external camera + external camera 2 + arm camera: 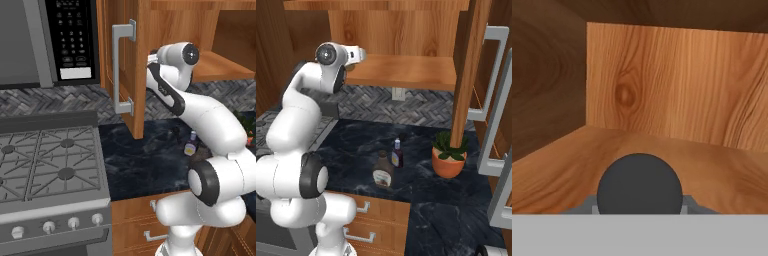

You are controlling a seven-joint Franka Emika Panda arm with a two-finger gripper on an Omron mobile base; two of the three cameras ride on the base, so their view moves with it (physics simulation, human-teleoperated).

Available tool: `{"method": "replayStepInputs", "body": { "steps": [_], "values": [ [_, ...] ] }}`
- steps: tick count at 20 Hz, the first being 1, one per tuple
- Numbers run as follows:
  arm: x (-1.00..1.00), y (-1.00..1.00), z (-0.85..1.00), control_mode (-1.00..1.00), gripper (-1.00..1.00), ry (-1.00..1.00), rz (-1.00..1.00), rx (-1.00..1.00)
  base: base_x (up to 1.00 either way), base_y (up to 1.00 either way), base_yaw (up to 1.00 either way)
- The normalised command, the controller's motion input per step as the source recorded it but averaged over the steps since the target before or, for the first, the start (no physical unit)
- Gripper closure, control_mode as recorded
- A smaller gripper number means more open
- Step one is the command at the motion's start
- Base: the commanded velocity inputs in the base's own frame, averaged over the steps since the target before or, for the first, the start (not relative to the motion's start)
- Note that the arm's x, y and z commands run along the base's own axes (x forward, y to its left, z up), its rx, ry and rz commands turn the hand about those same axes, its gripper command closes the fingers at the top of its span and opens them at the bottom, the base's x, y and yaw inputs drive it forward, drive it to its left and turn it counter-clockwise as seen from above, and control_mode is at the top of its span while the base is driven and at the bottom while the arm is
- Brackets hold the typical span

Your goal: There are various items on the counter. Only move the condiments/shakers into the cabinet.

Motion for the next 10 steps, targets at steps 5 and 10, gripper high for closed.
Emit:
{"method": "replayStepInputs", "body": {
  "steps": [5, 10],
  "values": [
    [0.52, 0.0, -0.52, -1.0, 1.0, 0.03, 0.0, -0.02, 0.0, 0.0, 0.0],
    [0.35, 0.0, -0.47, -1.0, -1.0, 0.0, 0.0, 0.0, 0.0, 0.0, 0.0]
  ]
}}
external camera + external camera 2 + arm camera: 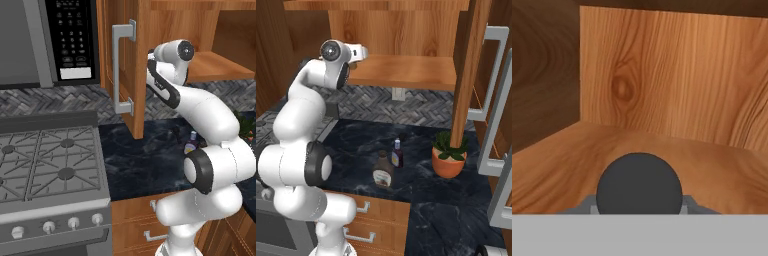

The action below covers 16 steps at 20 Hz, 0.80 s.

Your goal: There are various items on the counter. Only move the condiments/shakers into the cabinet.

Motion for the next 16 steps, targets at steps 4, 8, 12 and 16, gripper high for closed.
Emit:
{"method": "replayStepInputs", "body": {
  "steps": [4, 8, 12, 16],
  "values": [
    [0.1, 0.0, -0.03, -1.0, -1.0, 0.0, 0.0, 0.0, 0.0, 0.0, 0.0],
    [0.0, 0.0, 0.0, -1.0, -1.0, 0.0, 0.0, 0.0, 0.0, 0.0, 0.0],
    [-0.01, 0.0, 0.0, -1.0, -1.0, 0.0, 0.0, 0.0, 0.0, 0.0, 0.0],
    [-0.05, 0.0, -0.03, -1.0, -1.0, -0.02, 0.0, -0.01, 0.0, 0.0, 0.0]
  ]
}}
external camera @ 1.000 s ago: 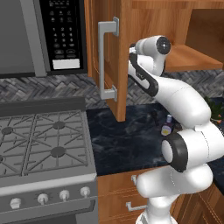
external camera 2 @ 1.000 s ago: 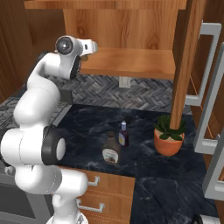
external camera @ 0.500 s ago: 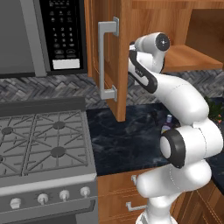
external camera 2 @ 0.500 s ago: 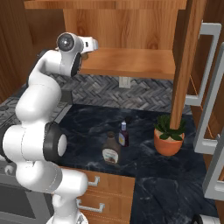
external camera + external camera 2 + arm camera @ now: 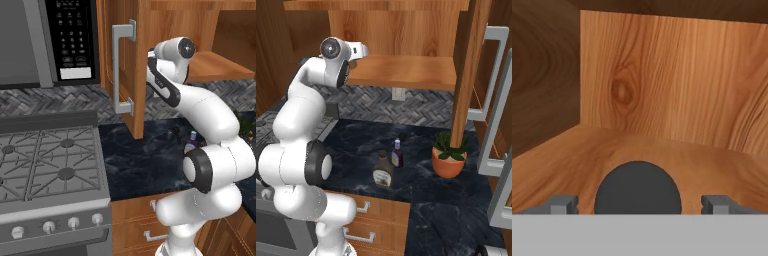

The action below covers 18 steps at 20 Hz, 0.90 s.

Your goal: There are various items on the counter. Only move the condiments/shakers into the cabinet.

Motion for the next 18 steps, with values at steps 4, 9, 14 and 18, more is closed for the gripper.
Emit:
{"method": "replayStepInputs", "body": {
  "steps": [4, 9, 14, 18],
  "values": [
    [0.2, 0.0, -0.06, -1.0, -1.0, -0.1, 0.0, -0.04, 0.0, 0.0, 0.0],
    [0.1, 0.0, -0.01, -1.0, -1.0, -0.04, 0.0, -0.01, 0.0, 0.0, 0.0],
    [0.09, 0.0, -0.02, -1.0, -1.0, -0.01, 0.0, 0.0, 0.0, 0.0, 0.0],
    [-0.71, -0.06, 0.0, -1.0, -1.0, 0.0, -0.09, 0.02, 0.0, 0.0, 0.0]
  ]
}}
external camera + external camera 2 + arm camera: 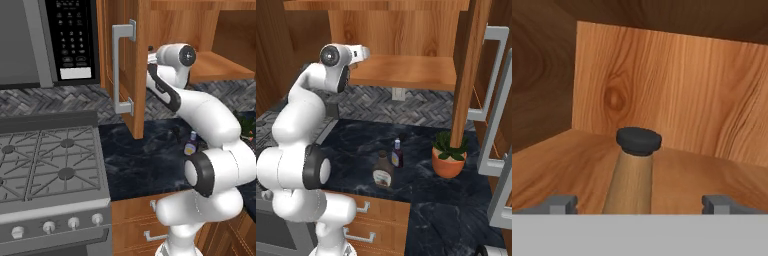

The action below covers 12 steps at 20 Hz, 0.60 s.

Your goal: There are various items on the counter. Only move the condiments/shakers into the cabinet.

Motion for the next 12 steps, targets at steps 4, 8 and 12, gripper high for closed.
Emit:
{"method": "replayStepInputs", "body": {
  "steps": [4, 8, 12],
  "values": [
    [-1.0, -0.25, -0.05, -1.0, -1.0, 0.04, -0.19, 0.02, 0.0, 0.0, 0.0],
    [-1.0, -0.29, -0.44, -1.0, -1.0, 0.21, -0.21, 0.0, 0.0, 0.0, 0.0],
    [-1.0, -0.37, -0.61, -1.0, -1.0, 0.35, -0.2, 0.0, 0.0, 0.0, 0.0]
  ]
}}
